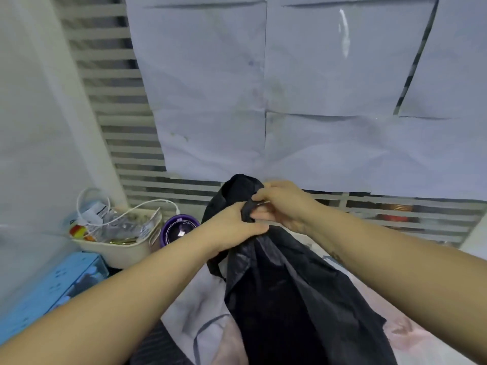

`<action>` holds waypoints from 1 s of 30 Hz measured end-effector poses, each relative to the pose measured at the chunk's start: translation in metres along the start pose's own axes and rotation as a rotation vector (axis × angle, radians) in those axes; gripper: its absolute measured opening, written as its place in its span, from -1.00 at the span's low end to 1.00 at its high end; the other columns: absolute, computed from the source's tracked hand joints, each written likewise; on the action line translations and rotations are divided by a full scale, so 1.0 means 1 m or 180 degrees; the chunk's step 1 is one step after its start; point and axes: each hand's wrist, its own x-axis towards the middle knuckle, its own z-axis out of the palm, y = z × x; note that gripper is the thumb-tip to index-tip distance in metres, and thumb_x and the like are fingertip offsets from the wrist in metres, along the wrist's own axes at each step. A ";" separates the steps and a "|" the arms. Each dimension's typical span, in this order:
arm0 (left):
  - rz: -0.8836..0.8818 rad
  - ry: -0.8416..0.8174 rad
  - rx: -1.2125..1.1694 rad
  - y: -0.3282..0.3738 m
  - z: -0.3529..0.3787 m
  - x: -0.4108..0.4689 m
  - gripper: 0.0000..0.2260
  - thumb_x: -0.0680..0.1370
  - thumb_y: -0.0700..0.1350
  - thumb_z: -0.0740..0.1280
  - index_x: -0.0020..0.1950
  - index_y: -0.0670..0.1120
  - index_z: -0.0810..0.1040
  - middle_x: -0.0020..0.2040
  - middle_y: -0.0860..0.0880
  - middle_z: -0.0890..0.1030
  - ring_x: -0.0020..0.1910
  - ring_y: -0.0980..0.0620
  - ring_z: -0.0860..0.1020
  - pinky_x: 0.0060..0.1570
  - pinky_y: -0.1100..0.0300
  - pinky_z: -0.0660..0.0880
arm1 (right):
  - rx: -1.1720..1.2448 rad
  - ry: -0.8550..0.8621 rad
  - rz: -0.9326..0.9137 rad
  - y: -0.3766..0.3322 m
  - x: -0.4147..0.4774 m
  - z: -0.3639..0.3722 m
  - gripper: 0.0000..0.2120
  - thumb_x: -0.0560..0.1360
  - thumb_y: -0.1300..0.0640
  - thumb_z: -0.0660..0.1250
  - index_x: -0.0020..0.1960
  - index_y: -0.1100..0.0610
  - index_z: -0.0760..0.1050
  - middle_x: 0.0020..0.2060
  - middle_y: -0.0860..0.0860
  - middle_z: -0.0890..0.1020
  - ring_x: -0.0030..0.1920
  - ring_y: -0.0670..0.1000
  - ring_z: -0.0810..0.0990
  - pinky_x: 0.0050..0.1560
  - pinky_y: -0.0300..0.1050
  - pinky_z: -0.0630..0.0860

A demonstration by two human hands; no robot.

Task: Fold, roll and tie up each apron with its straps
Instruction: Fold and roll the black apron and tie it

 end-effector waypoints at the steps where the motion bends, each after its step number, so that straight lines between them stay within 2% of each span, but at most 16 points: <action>1: 0.0024 0.0231 -0.0015 -0.002 -0.003 0.003 -0.86 0.51 -0.08 0.34 0.06 0.00 0.57 0.02 -0.09 0.65 0.04 -0.05 0.60 0.13 0.03 0.49 | 0.0046 -0.0065 -0.0079 -0.001 0.003 0.004 -0.89 0.53 0.35 0.25 -0.13 0.20 0.40 -0.12 0.24 0.59 -0.18 0.08 0.65 -0.03 -0.08 0.63; 3: 0.0008 0.0681 -0.0151 0.000 -0.015 0.007 -0.81 0.54 -0.24 0.22 -0.06 -0.05 0.61 -0.04 -0.22 0.66 -0.05 -0.18 0.61 0.03 -0.04 0.51 | 0.0082 -0.0290 -0.0254 -0.010 0.004 0.006 -0.85 0.55 0.30 0.27 -0.18 0.17 0.39 -0.15 0.17 0.63 -0.10 0.05 0.66 0.01 -0.12 0.62; 5: -0.0054 0.0860 -0.0884 0.006 -0.034 0.008 -0.78 0.56 -0.30 0.19 -0.09 -0.09 0.60 -0.12 -0.24 0.65 -0.09 -0.23 0.61 0.02 -0.07 0.51 | 0.0005 -0.0296 -0.0422 -0.018 0.003 -0.004 -0.86 0.57 0.23 0.28 -0.17 0.13 0.45 -0.18 0.06 0.63 -0.07 0.02 0.65 0.07 -0.11 0.58; 8: -0.0090 0.1000 -0.2037 0.028 -0.069 0.004 -0.85 0.60 -0.28 0.18 0.08 -0.22 0.52 -0.16 -0.18 0.62 -0.19 -0.11 0.59 -0.09 0.05 0.53 | -0.0684 0.0098 -0.0556 -0.019 0.005 -0.033 -0.92 0.55 0.23 0.29 -0.09 0.09 0.52 -0.09 0.06 0.64 -0.03 0.00 0.62 0.07 -0.11 0.53; 10: 0.0048 0.1074 -0.2378 0.048 -0.088 0.000 -0.85 0.60 -0.26 0.17 0.09 -0.25 0.49 -0.17 -0.17 0.62 -0.23 -0.07 0.60 -0.15 0.06 0.58 | -0.1049 0.0136 -0.0300 -0.012 0.006 -0.048 -0.91 0.53 0.24 0.31 0.00 0.09 0.53 0.00 0.09 0.62 0.01 -0.01 0.59 0.11 -0.07 0.53; 12: 0.0170 0.0982 -0.2625 0.065 -0.103 -0.005 -0.83 0.60 -0.25 0.15 0.08 -0.27 0.50 -0.18 -0.17 0.63 -0.27 -0.06 0.62 -0.24 0.10 0.62 | -0.1338 0.0088 -0.0003 -0.001 0.007 -0.054 -0.81 0.55 0.24 0.28 0.14 0.09 0.50 0.05 0.08 0.59 0.04 0.00 0.55 0.06 -0.12 0.51; 15: 0.0318 0.0841 -0.2710 0.090 -0.114 -0.013 -0.80 0.59 -0.23 0.13 0.00 -0.28 0.52 -0.23 -0.17 0.62 -0.34 -0.05 0.62 -0.30 0.11 0.62 | -0.1359 0.0159 0.0037 0.007 0.011 -0.053 -0.68 0.52 0.30 0.24 0.24 0.07 0.44 0.02 0.01 0.55 0.00 0.03 0.50 -0.04 -0.09 0.42; 18: 0.0464 0.0914 -0.2665 0.110 -0.120 -0.021 -0.81 0.58 -0.22 0.15 -0.11 -0.26 0.52 -0.39 -0.13 0.62 -0.48 -0.02 0.60 -0.46 0.19 0.58 | -0.1320 0.0314 -0.0055 0.010 0.021 -0.054 -0.35 0.47 0.31 0.28 0.50 0.08 0.17 0.21 0.02 0.43 0.05 0.02 0.47 -0.07 -0.17 0.43; 20: 0.0508 0.1002 -0.2614 0.118 -0.123 -0.027 -0.81 0.57 -0.21 0.17 -0.13 -0.25 0.52 -0.42 -0.13 0.61 -0.51 -0.01 0.58 -0.50 0.22 0.55 | -0.1252 0.0530 -0.0156 0.006 0.025 -0.060 -0.22 0.46 0.30 0.30 0.56 0.06 -0.01 0.34 0.09 0.34 0.06 0.03 0.43 -0.07 -0.17 0.44; 22: 0.0528 0.1108 -0.2582 0.123 -0.128 -0.031 -0.82 0.56 -0.20 0.19 -0.16 -0.24 0.51 -0.46 -0.11 0.60 -0.54 -0.01 0.56 -0.54 0.25 0.52 | -0.1021 0.0673 -0.0125 0.006 0.026 -0.070 -0.16 0.46 0.27 0.33 0.57 0.04 -0.08 0.42 0.14 0.27 0.08 0.06 0.40 0.07 -0.08 0.41; 23: 0.0559 0.1172 -0.2559 0.124 -0.132 -0.033 -0.82 0.56 -0.21 0.19 -0.19 -0.23 0.51 -0.48 -0.10 0.59 -0.56 0.00 0.55 -0.56 0.28 0.49 | -0.0793 0.0638 -0.0041 0.008 0.026 -0.075 -0.17 0.45 0.23 0.35 0.56 0.03 -0.04 0.43 0.13 0.28 0.11 0.07 0.40 0.13 -0.03 0.37; 25: 0.0629 0.1305 -0.2504 0.126 -0.138 -0.036 -0.79 0.56 -0.21 0.19 -0.24 -0.21 0.50 -0.53 -0.07 0.57 -0.60 0.02 0.53 -0.61 0.32 0.44 | -0.0331 0.0359 0.0246 0.017 0.022 -0.082 -0.20 0.32 0.05 0.44 0.50 0.01 0.20 0.37 0.05 0.40 0.19 0.04 0.41 0.21 0.03 0.32; 27: 0.0721 0.1436 -0.2439 0.126 -0.144 -0.037 -0.78 0.57 -0.23 0.19 -0.26 -0.20 0.48 -0.57 -0.04 0.55 -0.63 0.06 0.52 -0.64 0.35 0.40 | -0.0008 -0.0075 0.0437 0.031 0.018 -0.081 -0.31 0.16 -0.03 0.50 0.28 0.04 0.51 0.23 0.00 0.57 0.23 -0.01 0.48 0.20 0.02 0.37; 28: 0.0754 0.1493 -0.2404 0.126 -0.146 -0.036 -0.78 0.57 -0.24 0.19 -0.27 -0.19 0.48 -0.58 -0.03 0.54 -0.63 0.08 0.51 -0.64 0.36 0.39 | 0.0121 -0.0269 0.0461 0.038 0.018 -0.078 -0.40 0.17 -0.01 0.52 0.21 0.06 0.57 0.17 -0.01 0.62 0.21 -0.01 0.52 0.17 0.00 0.41; 30: 0.0800 0.1597 -0.2259 0.125 -0.147 -0.033 -0.77 0.58 -0.26 0.18 -0.27 -0.16 0.46 -0.60 0.01 0.52 -0.64 0.12 0.50 -0.64 0.39 0.38 | 0.0308 -0.0520 0.0544 0.051 0.021 -0.071 -0.50 0.30 0.03 0.50 0.21 0.10 0.57 0.14 0.02 0.65 0.18 0.03 0.58 0.10 -0.04 0.49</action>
